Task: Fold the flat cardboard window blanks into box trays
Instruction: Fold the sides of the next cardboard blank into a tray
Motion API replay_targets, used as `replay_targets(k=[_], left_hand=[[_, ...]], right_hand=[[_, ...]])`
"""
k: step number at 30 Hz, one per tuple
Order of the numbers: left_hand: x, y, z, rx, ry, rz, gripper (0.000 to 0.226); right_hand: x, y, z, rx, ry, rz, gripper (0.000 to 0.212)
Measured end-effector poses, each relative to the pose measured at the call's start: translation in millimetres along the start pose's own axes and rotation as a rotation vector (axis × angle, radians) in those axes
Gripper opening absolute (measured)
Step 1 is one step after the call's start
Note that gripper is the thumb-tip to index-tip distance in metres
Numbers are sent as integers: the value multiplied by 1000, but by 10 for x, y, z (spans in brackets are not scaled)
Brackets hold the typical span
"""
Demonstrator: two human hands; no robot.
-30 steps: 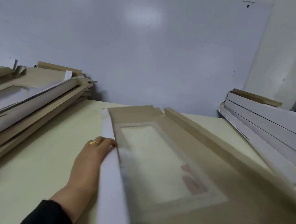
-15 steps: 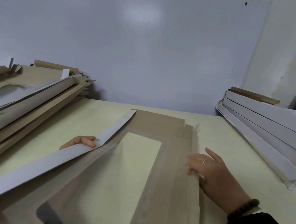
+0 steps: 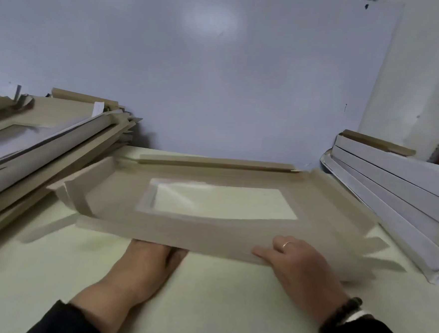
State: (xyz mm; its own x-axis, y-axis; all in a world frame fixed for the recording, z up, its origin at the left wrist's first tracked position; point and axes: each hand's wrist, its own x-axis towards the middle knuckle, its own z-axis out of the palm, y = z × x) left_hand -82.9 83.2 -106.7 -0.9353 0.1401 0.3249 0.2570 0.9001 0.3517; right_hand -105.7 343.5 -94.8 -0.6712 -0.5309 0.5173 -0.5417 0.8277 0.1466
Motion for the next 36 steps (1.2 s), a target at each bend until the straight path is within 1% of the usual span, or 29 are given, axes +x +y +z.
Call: replay_targets(k=[2,4,5,6,8,9,10,12,14,16,18,19,20,22,23,26,29,31,33,35,36], left_hand=[[-22,97,-44,70,-11,82,31],[-73,205,-140,87,3,198,39],[-69,282,-190,84,-34,256,45],[-76,352,-224,78,-56,317,45],[-84,439,-227,89,74,470,34],[-85,456,-199,114,88,512,28],[-83,458,-178,152,69,505,33],[-80,412,-103,218,-25,436,58],[-84,409,-89,314,-144,331,61],[-67,356,-61,284,-237,207,64],[-72,226,10,276,-285,127,65],[-62,176,19,291,-315,90,70],[-54,133,6,289,-344,57,81],[-65,74,-64,262,-420,-5,111],[-73,36,-101,249,-443,-33,120],[-103,-144,-212,225,-455,-102,133],[-143,-415,-318,178,-433,-174,136],[-175,-611,-383,116,-411,-186,125],[-204,-815,-442,-7,-371,-177,115],[-239,-1004,-485,-123,-314,-168,106],[-255,-1095,-497,-146,-284,-162,102]], right_hand=[[30,-67,25,18,-5,-43,32],[51,-93,36,43,-18,-70,33],[55,-96,40,41,-20,-93,34],[54,-94,41,27,-16,-112,33],[49,-102,38,26,-3,-143,38],[49,-117,31,32,-5,-154,41],[53,-137,23,32,-16,-159,41],[66,-192,7,52,-58,-165,42],[70,-239,-8,101,-145,-172,44],[68,-240,-11,160,-250,-148,43],[74,-223,-27,183,-328,-89,45],[80,-200,-20,180,-375,-58,46],[69,-148,26,185,-417,-49,47],[13,-54,95,188,-491,-28,54],[-5,-19,101,180,-496,-18,56],[-67,122,87,196,-553,37,62],[-180,333,51,189,-569,92,66],[-279,484,8,193,-560,133,66],[-383,621,-30,189,-552,165,66],[-482,740,-69,192,-539,205,66],[-524,790,-86,199,-529,232,68]])
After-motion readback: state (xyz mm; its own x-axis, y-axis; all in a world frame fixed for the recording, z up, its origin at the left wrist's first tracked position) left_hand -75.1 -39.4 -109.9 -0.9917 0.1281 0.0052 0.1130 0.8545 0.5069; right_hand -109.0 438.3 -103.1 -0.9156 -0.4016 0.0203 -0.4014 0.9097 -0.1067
